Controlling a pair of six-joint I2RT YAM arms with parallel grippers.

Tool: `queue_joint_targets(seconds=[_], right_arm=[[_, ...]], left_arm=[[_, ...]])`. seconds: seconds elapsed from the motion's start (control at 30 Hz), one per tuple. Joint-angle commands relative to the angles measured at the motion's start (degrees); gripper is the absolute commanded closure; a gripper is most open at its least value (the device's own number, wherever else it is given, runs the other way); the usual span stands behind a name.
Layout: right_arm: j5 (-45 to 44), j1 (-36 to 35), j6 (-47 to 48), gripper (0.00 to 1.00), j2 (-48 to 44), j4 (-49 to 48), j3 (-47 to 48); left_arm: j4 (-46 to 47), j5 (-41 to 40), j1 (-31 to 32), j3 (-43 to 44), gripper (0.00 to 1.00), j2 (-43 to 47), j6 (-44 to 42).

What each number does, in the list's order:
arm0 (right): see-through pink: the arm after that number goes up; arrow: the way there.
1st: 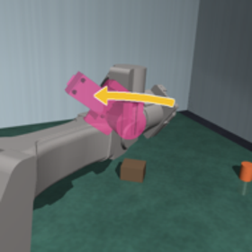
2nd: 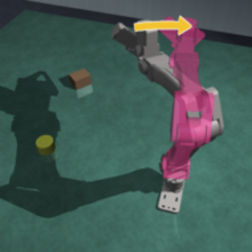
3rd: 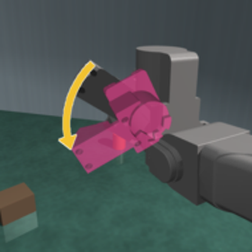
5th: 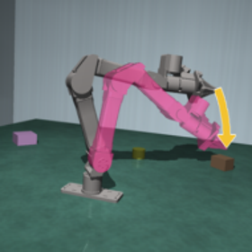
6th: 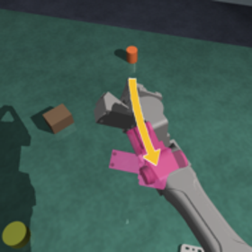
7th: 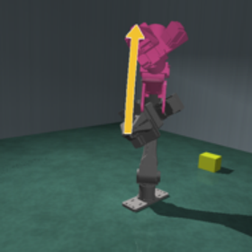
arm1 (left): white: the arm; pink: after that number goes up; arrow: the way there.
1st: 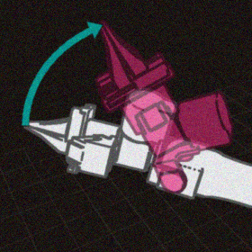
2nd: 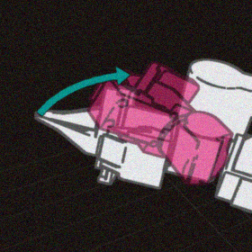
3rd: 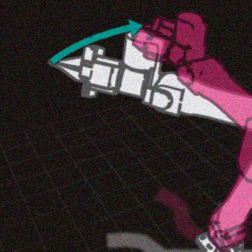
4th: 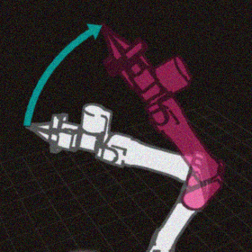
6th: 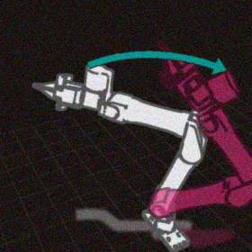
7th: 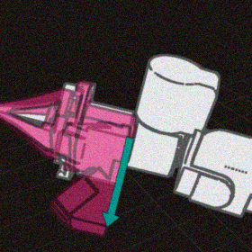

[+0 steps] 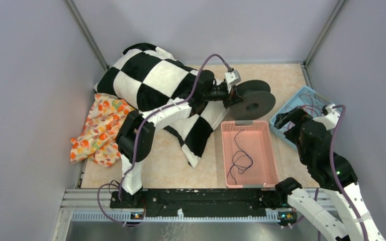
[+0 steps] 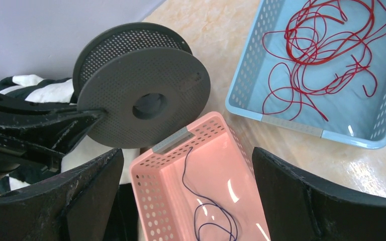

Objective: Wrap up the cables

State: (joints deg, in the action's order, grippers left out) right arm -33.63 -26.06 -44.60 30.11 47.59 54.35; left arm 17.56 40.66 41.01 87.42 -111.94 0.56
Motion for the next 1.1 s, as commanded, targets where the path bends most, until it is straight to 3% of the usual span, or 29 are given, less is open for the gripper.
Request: queue_joint_targets(seconds=[0.0,0.17,0.27,0.33,0.53,0.67,0.93,1.07], right_arm=[[-2.4,0.3,0.1,0.01,-0.2,1.0,0.4],[-1.9,0.3,0.1,0.01,-0.5,1.0,-0.1],[-2.7,0.3,0.6,0.01,-0.4,1.7,0.5],[-3.4,0.3,1.6,0.01,-0.5,2.2,1.4],[-4.8,0.3,2.5,0.01,-1.3,3.7,2.4],[-4.5,0.3,1.2,0.01,-2.1,3.3,1.1],[1.1,0.3,3.5,0.01,0.3,1.9,2.0],[14.7,0.4,9.0,0.02,-1.0,-6.3,-1.8]], left_arm=[[4.8,5.5,0.3,2.8,1.0,-0.3,-9.5],[2.0,14.3,0.3,2.4,1.0,-1.8,-18.7],[-0.7,18.4,-0.9,6.3,1.0,-4.4,-14.9],[-2.4,21.2,-1.8,8.4,0.93,-5.5,-11.2],[-3.8,18.8,-1.8,6.6,0.64,-3.9,-13.0],[-6.8,18.1,-1.8,8.2,0.57,-3.6,-13.1],[-1.5,13.3,-1.6,7.1,0.47,5.9,-8.8],[-3.5,5.7,-1.6,6.9,0.38,14.4,-7.3]])
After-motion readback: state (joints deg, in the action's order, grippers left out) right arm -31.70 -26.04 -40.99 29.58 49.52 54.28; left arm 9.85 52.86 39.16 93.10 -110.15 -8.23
